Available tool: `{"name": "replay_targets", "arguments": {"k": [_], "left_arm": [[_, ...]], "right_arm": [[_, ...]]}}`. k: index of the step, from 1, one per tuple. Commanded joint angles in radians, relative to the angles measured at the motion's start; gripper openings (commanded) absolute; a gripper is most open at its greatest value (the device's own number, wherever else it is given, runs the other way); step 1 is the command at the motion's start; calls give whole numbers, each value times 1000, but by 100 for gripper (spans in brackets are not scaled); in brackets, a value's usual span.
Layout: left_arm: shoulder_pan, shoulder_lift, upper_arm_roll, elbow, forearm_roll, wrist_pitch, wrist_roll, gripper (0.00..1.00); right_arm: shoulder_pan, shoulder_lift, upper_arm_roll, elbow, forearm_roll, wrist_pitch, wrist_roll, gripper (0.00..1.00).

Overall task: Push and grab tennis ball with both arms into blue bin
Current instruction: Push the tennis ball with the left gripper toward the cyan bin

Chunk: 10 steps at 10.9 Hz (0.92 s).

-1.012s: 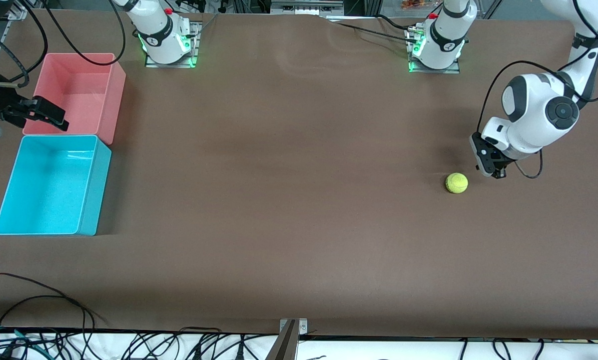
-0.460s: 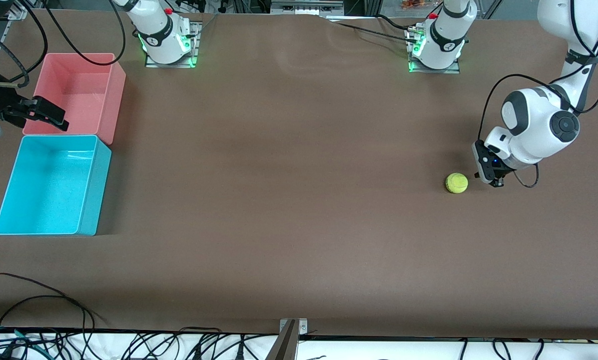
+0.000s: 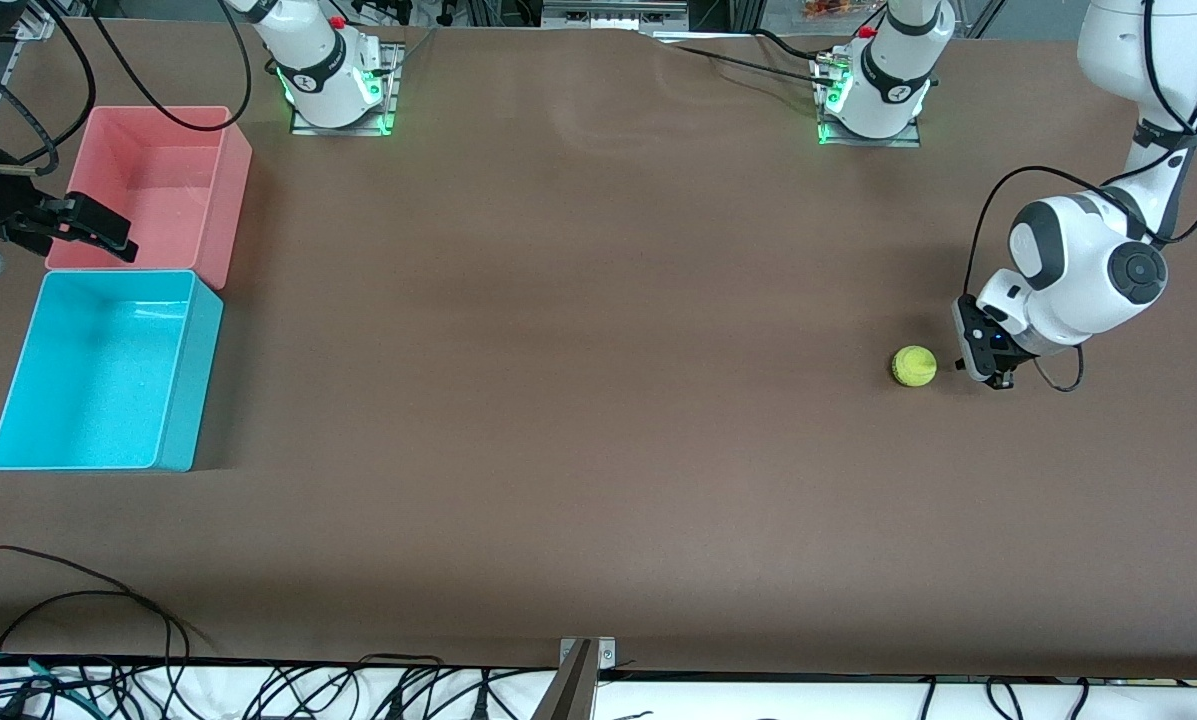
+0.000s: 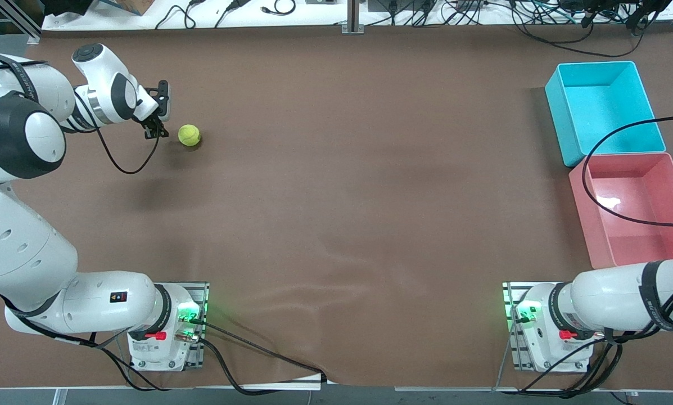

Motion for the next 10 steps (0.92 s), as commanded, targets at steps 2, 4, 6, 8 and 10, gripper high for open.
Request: {"name": "replay_targets", "arguments": {"k": [2, 4, 6, 8, 10], "left_arm": [[-9, 34, -2, 26, -44, -2, 40, 0], [-10, 42, -2, 26, -45, -2, 39, 0], [-12, 48, -5, 26, -47, -2, 34, 0], [-27, 56, -7, 24, -71, -1, 34, 0], [-49, 57, -7, 24, -102, 1, 31, 0]], "right_arm": [[2, 5, -3, 24, 4, -23, -9, 100], [4, 3, -3, 23, 4, -24, -7, 100], [2, 3, -3, 24, 4, -23, -7, 100], [4, 3, -1, 24, 6, -24, -4, 100], [2, 3, -1, 23, 6, -23, -4, 100]]}}
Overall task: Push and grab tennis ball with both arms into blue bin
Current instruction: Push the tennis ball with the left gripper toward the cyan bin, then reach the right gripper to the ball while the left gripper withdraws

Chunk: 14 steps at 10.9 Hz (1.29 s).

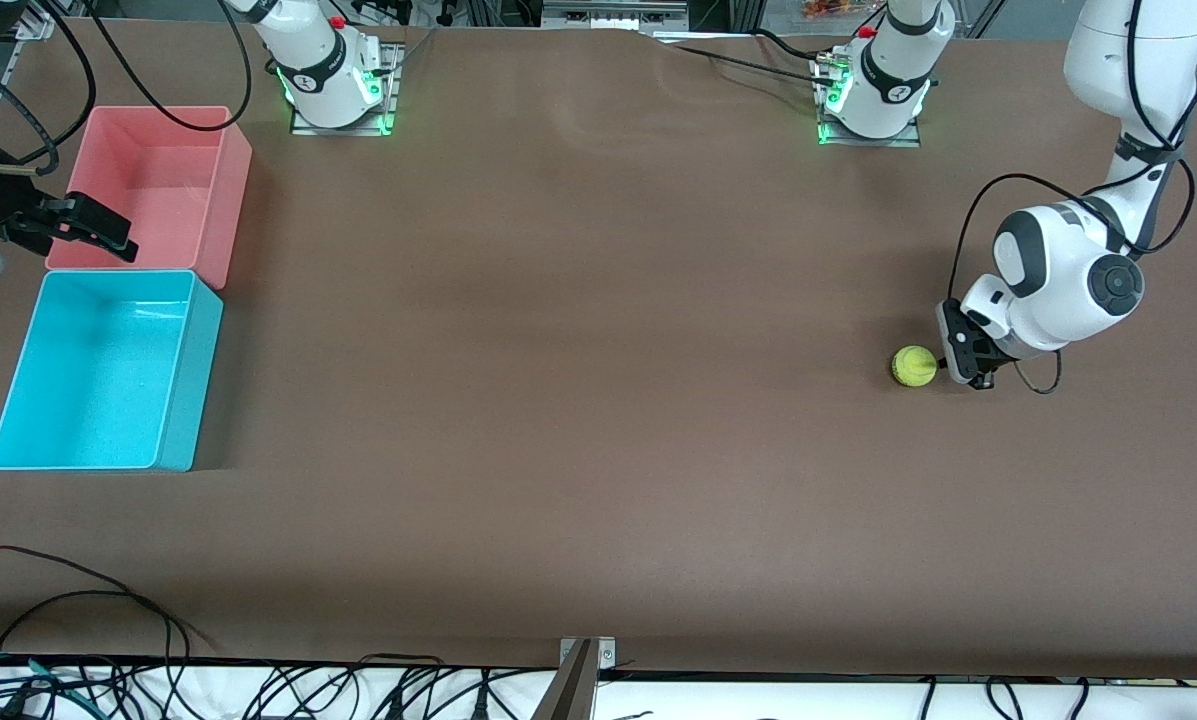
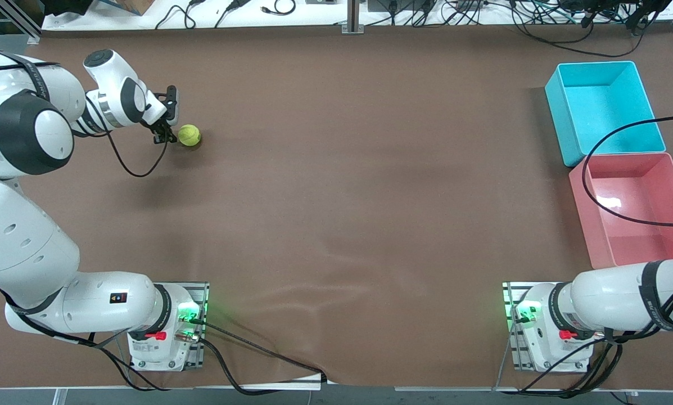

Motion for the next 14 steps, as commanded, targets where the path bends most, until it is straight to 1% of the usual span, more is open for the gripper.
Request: {"name": "replay_targets", "arguments": {"k": [1, 2, 3, 4, 6, 7, 10, 12, 13, 14], "left_arm": [[-52, 25, 3, 22, -68, 1, -18, 0], [-83, 28, -17, 22, -94, 1, -117, 0], [-101, 27, -72, 45, -98, 1, -240, 0], [-112, 22, -109, 57, -88, -1, -315, 0], [-123, -7, -112, 47, -87, -28, -318, 0], [-112, -22, -111, 43, -87, -62, -287, 0], [-88, -45, -82, 42, -88, -82, -194, 0], [-82, -68, -56, 39, -88, -114, -184, 0], [-80, -94, -52, 28, -88, -125, -186, 10], [-78, -120, -49, 27, -90, -156, -186, 33]], "right_arm": [[2, 3, -1, 24, 6, -22, -4, 100], [2, 3, -3, 24, 6, -22, -4, 100], [2, 3, -1, 24, 6, -22, -4, 100], [3, 3, -1, 24, 4, -22, -4, 100], [2, 3, -1, 24, 6, -22, -4, 100], [2, 3, -1, 24, 6, -24, -4, 100], [3, 8, -1, 21, 9, -22, -10, 100], [11, 60, -4, 23, 12, -2, -11, 100], [13, 98, -5, 24, 18, 21, -6, 100], [14, 127, -3, 24, 20, 62, -1, 100]]}}
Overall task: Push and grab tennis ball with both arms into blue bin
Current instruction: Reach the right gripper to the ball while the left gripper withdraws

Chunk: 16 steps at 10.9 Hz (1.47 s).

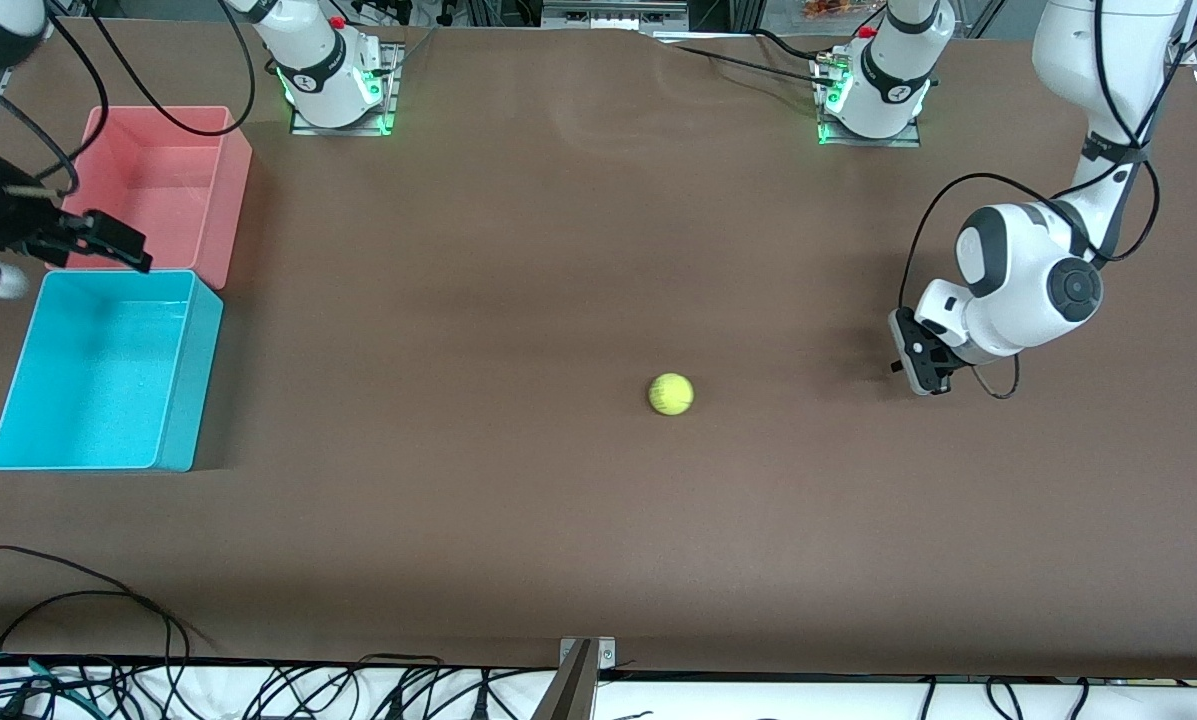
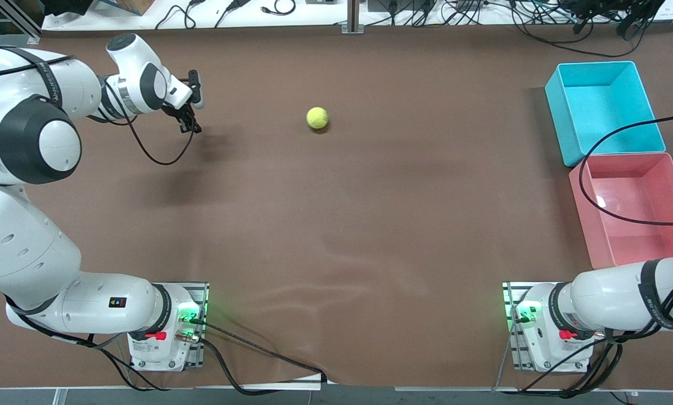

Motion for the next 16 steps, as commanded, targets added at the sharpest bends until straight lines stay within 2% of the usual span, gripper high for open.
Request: {"name": "replay_targets", "arguments": {"k": [1, 5, 8, 12, 16], "left_arm": [[4, -101, 29, -19, -26, -101, 39, 99], [7, -164, 53, -48, -23, -121, 40, 100], [56, -253, 67, -80, -20, -121, 36, 100], [52, -379, 66, -79, -20, -118, 30, 100], [55, -439, 66, -73, -20, -117, 17, 100]], "right_arm": [[20, 134, 0, 25, 18, 130, -9, 100], [75, 298, 5, 27, 19, 410, 2, 100], [132, 407, 7, 24, 21, 547, 19, 100], [178, 567, 11, 19, 22, 552, -30, 100], [181, 614, 19, 18, 24, 552, -30, 100]]}}
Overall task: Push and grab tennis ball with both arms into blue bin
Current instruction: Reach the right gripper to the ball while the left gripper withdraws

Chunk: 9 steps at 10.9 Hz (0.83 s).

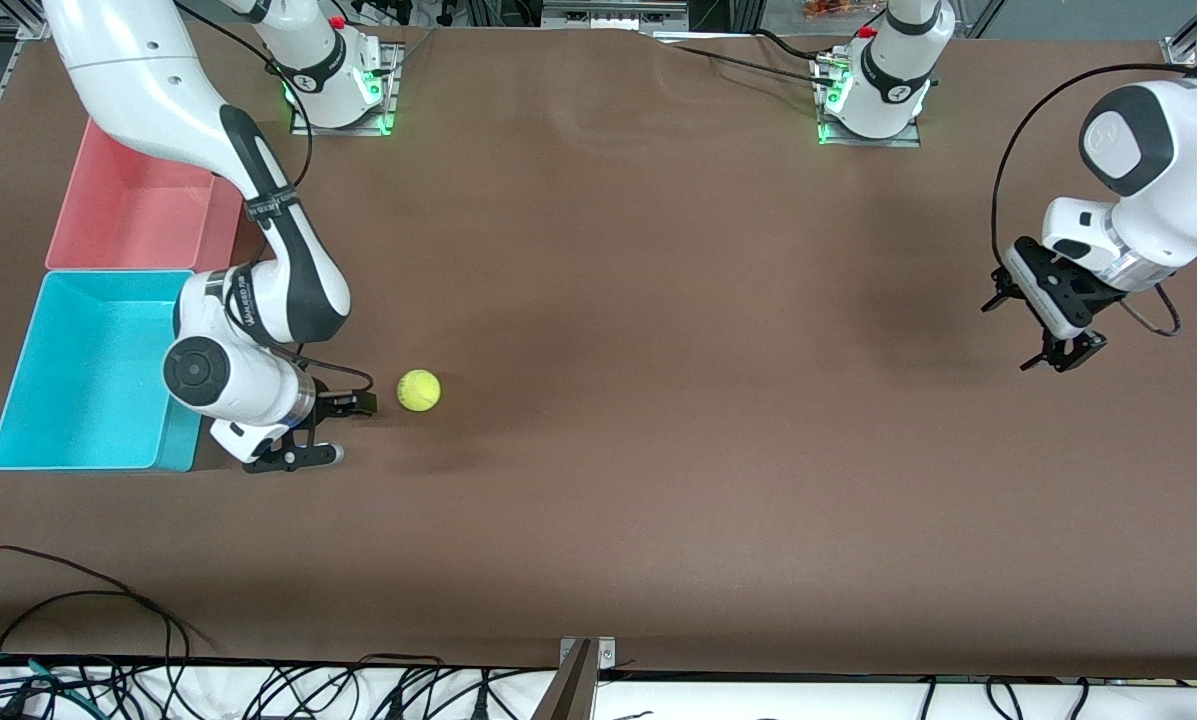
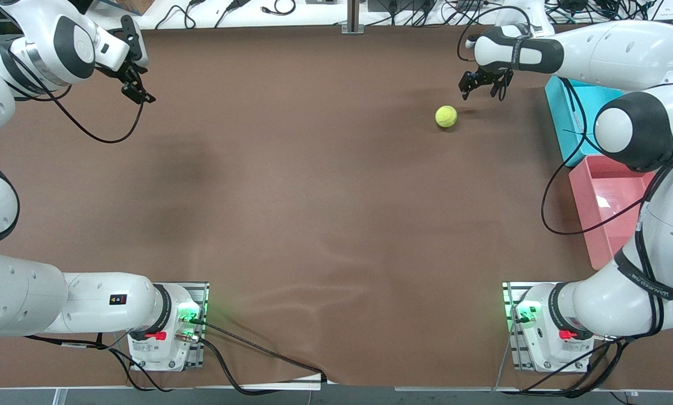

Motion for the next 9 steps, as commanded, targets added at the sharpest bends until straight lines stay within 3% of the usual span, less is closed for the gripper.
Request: {"name": "replay_targets", "arguments": {"k": [1, 5, 7, 9], "left_arm": [[2, -65, 4, -26, -22, -3, -20, 100], [1, -90, 31, -24, -20, -18, -52, 100], [-10, -105, 35, -9, -20, -42, -156, 100], [-13, -104, 38, 63, -19, -133, -221, 100]], "right_arm": [[2, 16, 6, 17, 20, -8, -22, 100], [2, 16, 18, -3, 20, -90, -25, 100], [-4, 14, 11, -30, 3, -97, -71, 100], [-18, 34, 9, -38, -2, -104, -106, 100]]}}
